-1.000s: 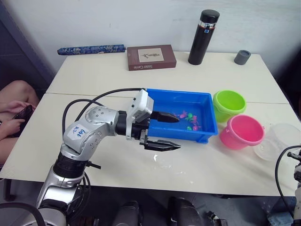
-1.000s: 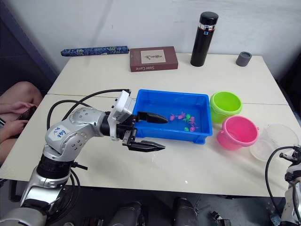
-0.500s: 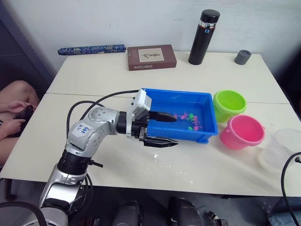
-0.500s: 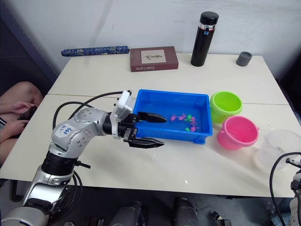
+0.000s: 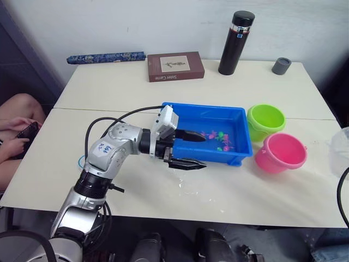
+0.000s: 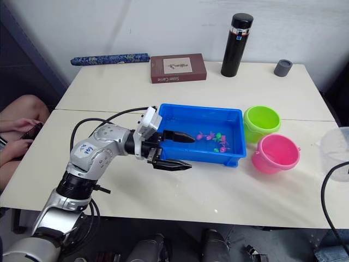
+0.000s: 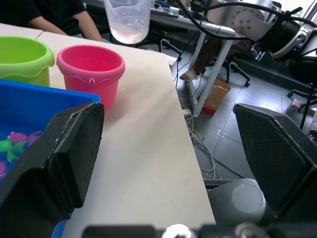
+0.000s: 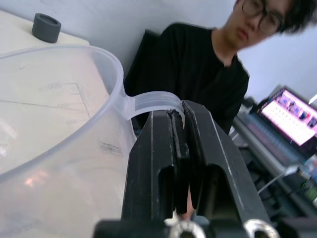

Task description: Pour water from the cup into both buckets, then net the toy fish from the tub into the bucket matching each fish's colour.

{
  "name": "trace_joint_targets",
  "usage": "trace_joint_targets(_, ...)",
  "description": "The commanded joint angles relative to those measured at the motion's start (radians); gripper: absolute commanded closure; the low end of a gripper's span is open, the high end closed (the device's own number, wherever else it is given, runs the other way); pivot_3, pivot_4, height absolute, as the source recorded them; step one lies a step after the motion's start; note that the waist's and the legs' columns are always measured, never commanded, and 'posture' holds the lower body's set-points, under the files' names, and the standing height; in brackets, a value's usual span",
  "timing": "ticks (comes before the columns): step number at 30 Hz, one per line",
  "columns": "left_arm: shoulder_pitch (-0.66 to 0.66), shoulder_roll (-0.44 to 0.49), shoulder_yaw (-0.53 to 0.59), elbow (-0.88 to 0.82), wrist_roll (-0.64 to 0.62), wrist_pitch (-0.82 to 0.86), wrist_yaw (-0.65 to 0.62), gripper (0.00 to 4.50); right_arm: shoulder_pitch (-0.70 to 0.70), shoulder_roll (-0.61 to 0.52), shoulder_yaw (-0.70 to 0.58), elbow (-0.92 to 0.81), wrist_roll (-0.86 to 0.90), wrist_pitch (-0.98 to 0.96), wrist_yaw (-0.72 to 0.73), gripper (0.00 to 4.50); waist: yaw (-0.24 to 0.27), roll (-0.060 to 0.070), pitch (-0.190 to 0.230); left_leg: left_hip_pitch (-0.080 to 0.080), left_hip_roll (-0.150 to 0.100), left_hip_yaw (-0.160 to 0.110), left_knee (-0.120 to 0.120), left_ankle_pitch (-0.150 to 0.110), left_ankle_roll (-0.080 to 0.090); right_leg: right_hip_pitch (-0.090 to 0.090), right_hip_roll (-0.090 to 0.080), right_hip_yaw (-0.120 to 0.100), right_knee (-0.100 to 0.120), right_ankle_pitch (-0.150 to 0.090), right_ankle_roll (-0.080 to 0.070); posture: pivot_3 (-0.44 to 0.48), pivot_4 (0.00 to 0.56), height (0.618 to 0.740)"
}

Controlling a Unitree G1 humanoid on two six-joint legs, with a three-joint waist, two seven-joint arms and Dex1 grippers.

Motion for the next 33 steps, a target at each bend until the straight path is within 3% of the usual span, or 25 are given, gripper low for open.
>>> trace_joint_targets(1,-0.020,-0.003,0.011,0.003,0.002,-0.013,-0.009,0.00,-0.009,-0.053,0.030,-0.040,-0.114,0.010,-0.002,4.48,0.000,0.000,0.000,0.000,0.000,0.000,0.000,0.000,0.000,0.000,0.000,0.000,0.000,0.000,0.000,0.000,0.150,0.740)
trace_joint_targets(16,-0.020,-0.012,0.027,0.028,0.013,-0.030,0.002,0.00,-0.010,-0.252,0.203,0.066,-0.516,-0.149,0.031,4.48,0.000,0.000,0.000,-0.001,0.000,0.000,0.000,0.000,0.000,0.000,0.000,-0.001,-0.001,0.000,0.000,0.000,0.150,0.740)
trace_joint_targets(29,-0.019,-0.018,0.031,0.017,0.028,-0.035,0.025,0.00,-0.028,-0.268,0.233,0.094,-0.671,-0.283,0.028,4.48,0.001,0.000,0.000,-0.001,0.000,-0.001,0.000,0.000,0.000,0.000,0.000,-0.001,-0.001,0.000,0.000,0.000,0.150,0.740)
trace_joint_targets(33,-0.019,-0.013,0.034,0.018,0.029,-0.032,0.022,0.00,-0.052,-0.233,0.236,0.097,-0.649,-0.269,0.043,4.48,0.001,0.000,0.000,-0.001,0.000,-0.001,0.000,0.000,0.000,0.000,0.000,-0.001,-0.001,0.000,0.000,0.000,0.150,0.740)
